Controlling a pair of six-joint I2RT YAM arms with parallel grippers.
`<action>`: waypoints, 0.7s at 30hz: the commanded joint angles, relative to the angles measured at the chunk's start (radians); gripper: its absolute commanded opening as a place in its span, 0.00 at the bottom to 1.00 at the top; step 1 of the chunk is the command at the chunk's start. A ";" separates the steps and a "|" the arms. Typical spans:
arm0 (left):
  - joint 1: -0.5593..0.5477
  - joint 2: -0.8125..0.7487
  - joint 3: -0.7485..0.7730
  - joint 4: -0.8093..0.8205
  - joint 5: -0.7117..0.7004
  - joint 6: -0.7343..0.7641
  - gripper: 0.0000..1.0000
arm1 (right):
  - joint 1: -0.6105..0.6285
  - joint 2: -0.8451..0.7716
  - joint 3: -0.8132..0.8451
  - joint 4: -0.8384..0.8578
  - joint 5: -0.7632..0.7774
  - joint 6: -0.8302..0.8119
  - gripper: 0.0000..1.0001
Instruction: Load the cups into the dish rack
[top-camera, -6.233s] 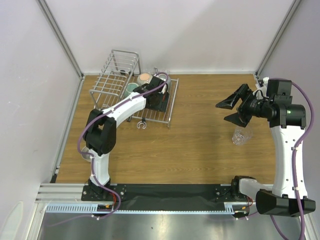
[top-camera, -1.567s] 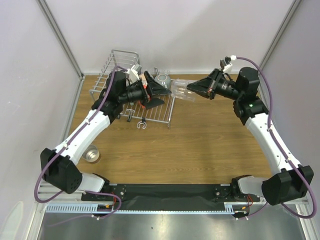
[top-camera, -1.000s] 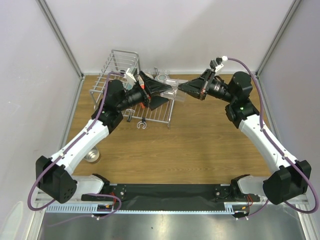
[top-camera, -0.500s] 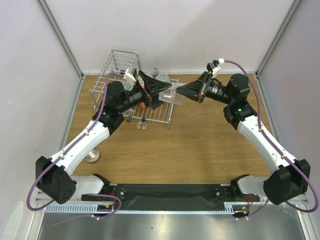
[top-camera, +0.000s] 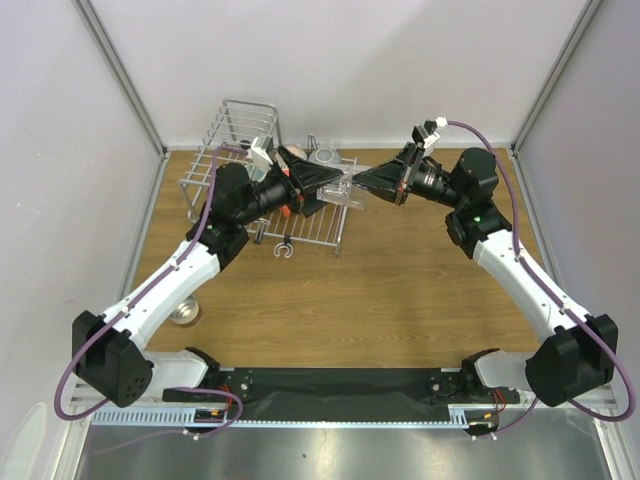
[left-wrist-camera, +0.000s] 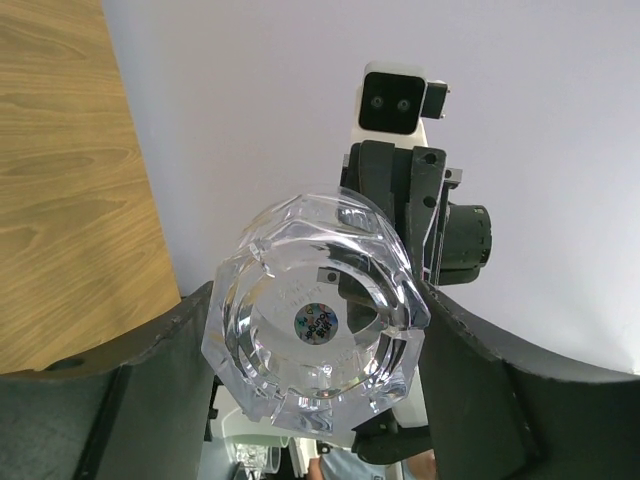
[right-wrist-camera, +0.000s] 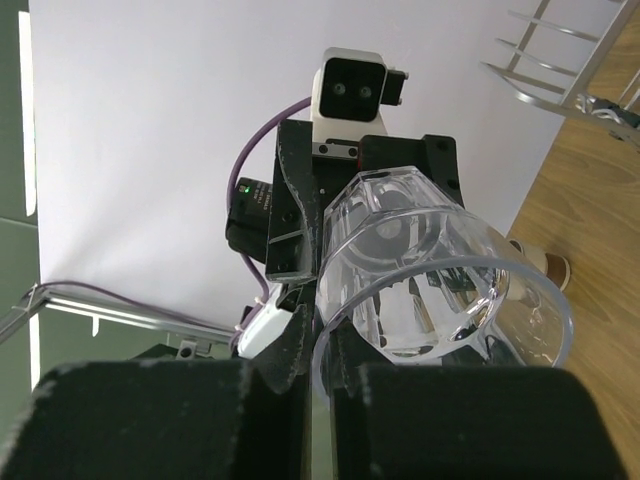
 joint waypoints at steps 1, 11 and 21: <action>0.001 0.010 0.017 0.034 0.006 0.033 0.00 | 0.003 0.008 0.012 -0.019 -0.056 -0.031 0.11; 0.022 0.059 0.207 -0.311 -0.087 0.412 0.00 | -0.138 -0.057 0.183 -0.750 0.068 -0.460 0.78; 0.007 0.241 0.432 -0.670 -0.510 1.076 0.00 | -0.434 -0.193 0.208 -1.197 0.100 -0.677 0.75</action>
